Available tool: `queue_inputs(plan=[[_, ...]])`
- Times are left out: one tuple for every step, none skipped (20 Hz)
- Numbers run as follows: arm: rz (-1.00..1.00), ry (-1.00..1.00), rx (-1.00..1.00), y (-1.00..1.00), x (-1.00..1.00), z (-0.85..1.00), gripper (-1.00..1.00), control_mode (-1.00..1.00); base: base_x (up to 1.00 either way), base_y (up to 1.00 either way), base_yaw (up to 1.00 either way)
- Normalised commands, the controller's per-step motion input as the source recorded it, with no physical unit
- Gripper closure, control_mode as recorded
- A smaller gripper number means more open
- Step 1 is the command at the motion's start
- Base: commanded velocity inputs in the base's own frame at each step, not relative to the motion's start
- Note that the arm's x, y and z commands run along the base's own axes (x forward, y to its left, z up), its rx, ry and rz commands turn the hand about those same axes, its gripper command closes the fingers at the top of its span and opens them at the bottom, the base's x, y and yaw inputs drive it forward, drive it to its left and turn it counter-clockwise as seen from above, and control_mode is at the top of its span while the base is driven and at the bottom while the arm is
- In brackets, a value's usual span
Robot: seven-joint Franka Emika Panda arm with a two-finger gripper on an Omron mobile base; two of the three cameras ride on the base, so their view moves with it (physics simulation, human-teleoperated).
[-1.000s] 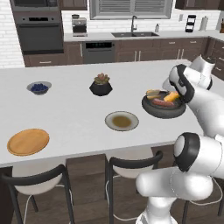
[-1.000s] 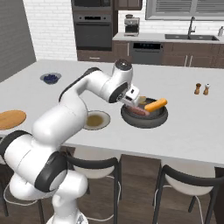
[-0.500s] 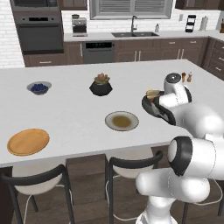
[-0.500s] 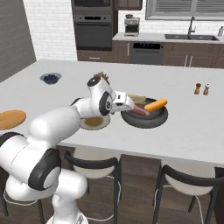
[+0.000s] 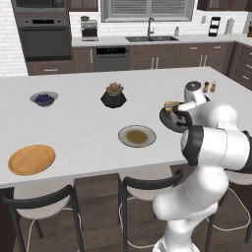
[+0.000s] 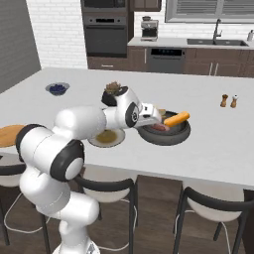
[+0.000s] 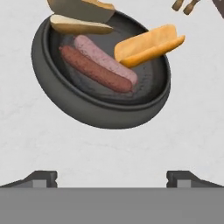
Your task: Place one bun and one sausage from the bowl on each plate.
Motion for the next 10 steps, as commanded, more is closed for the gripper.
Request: queue_inputs(plan=[[0.00,0.00,0.00,0.00,0.35,0.00,-1.00,-1.00,0.00,0.00,0.00],[0.00,0.05,0.00,0.00,0.39,0.00,-1.00,-1.00,0.00,0.00,0.00],[0.00,0.06,-0.02,0.00,0.34,-0.26,-1.00,-1.00,0.00,0.00,0.00],[0.00,0.08,-0.03,0.00,0.34,-0.34,-1.00,-1.00,0.00,0.00,0.00],[0.00,0.12,-0.04,0.00,0.33,-0.37,-1.00,-1.00,0.00,0.00,0.00],[0.00,0.13,0.00,0.00,0.54,-0.22,-1.00,-1.00,0.00,0.00,0.00],[0.00,0.18,0.00,0.00,0.69,-0.06,-1.00,-1.00,0.00,0.00,0.00],[0.00,0.25,0.00,0.00,0.76,-0.13,-1.00,-1.00,0.00,0.00,0.00],[0.00,0.25,0.00,-0.02,0.77,-0.06,-1.00,-1.00,0.00,0.00,0.00],[0.00,0.22,0.00,-0.09,0.64,-0.07,-1.00,-1.00,0.00,0.00,0.00]])
